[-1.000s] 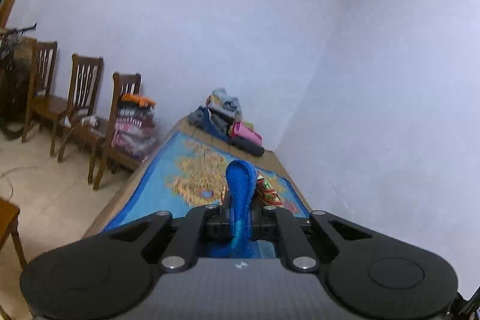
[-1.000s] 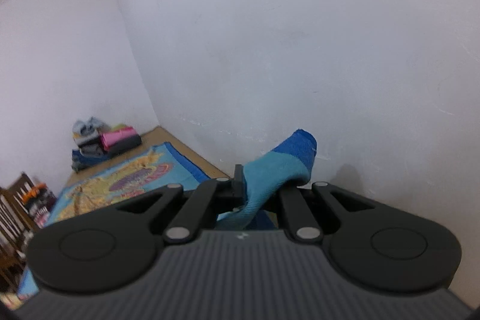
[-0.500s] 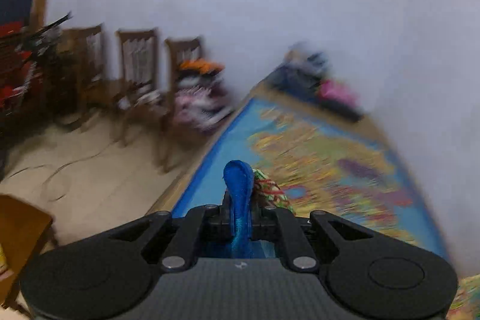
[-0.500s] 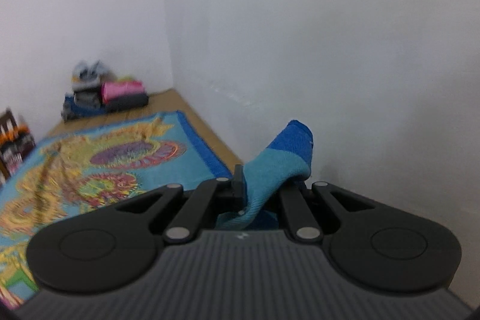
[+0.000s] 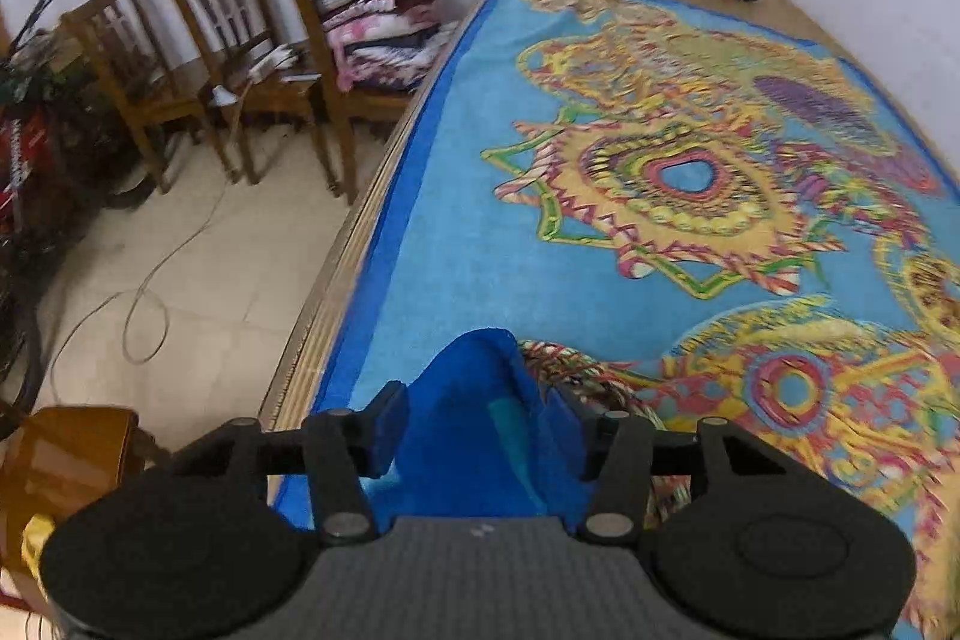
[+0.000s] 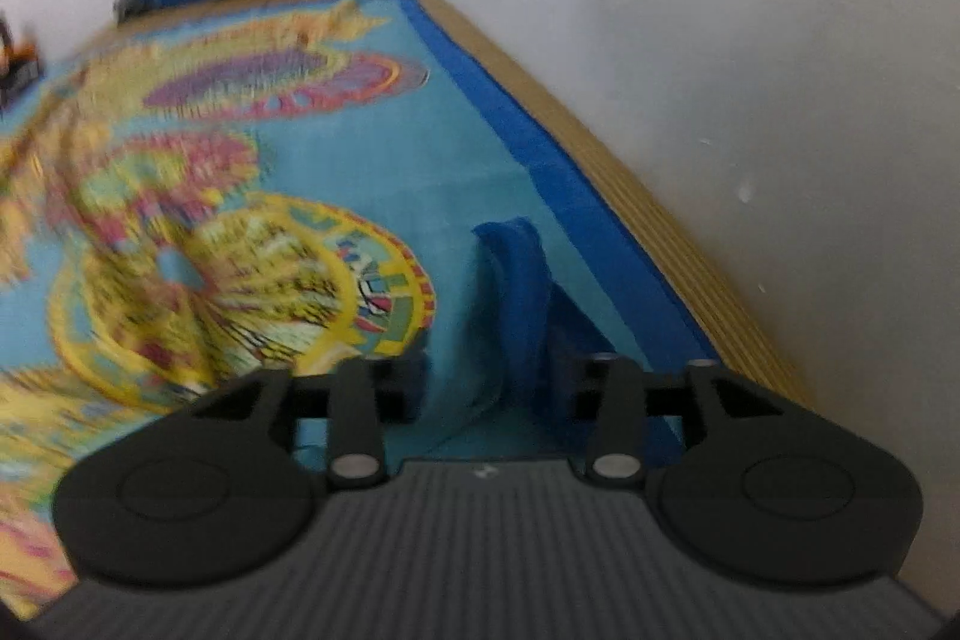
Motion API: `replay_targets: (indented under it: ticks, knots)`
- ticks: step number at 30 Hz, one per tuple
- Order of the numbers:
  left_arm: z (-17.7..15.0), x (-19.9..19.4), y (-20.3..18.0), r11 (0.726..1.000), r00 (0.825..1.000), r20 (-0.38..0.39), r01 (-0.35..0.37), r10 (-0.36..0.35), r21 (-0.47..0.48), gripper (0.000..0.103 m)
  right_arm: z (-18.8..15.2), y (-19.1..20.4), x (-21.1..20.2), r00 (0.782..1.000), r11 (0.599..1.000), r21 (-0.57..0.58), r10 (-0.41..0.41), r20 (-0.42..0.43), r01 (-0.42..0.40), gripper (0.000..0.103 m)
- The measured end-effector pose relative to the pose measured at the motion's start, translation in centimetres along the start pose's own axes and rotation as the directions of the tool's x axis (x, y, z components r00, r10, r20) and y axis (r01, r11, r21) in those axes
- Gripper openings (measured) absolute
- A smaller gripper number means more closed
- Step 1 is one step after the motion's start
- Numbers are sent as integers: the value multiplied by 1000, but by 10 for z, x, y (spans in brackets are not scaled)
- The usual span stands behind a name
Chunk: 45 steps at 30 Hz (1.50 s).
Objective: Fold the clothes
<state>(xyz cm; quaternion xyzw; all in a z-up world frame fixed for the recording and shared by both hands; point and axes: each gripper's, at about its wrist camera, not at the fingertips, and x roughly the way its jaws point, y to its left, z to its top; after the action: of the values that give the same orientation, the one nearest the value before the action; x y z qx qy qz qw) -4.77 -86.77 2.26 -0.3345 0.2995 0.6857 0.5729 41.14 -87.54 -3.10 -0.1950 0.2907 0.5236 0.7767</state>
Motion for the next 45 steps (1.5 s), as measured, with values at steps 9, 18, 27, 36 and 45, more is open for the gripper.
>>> replay_targets:
  ticks: [9, 18, 27, 36, 45]
  knots:
    - [-50, -60, 43, 963, 973, 82, 200, -217, 179, 66, -68, 25, -152, 993, 958, 281, 32, 112, -62, 59]
    - [-88, -96, 93, 798, 898, 48, 362, -437, 481, 69, -206, 175, -294, 986, 941, 297, 144, 84, -163, 59]
    - [-61, -69, 121, 714, 846, 16, 439, -533, 545, 70, -264, 280, -324, 974, 933, 299, 223, -35, -203, 59]
    - [0, -12, 126, 614, 828, -84, 475, -554, 630, 70, -263, 343, -291, 959, 799, 545, 280, 39, -255, 60]
    - [31, 44, 84, 421, 791, -183, 487, -583, 765, 70, -258, 362, -277, 989, 721, 679, 140, 55, -140, 62]
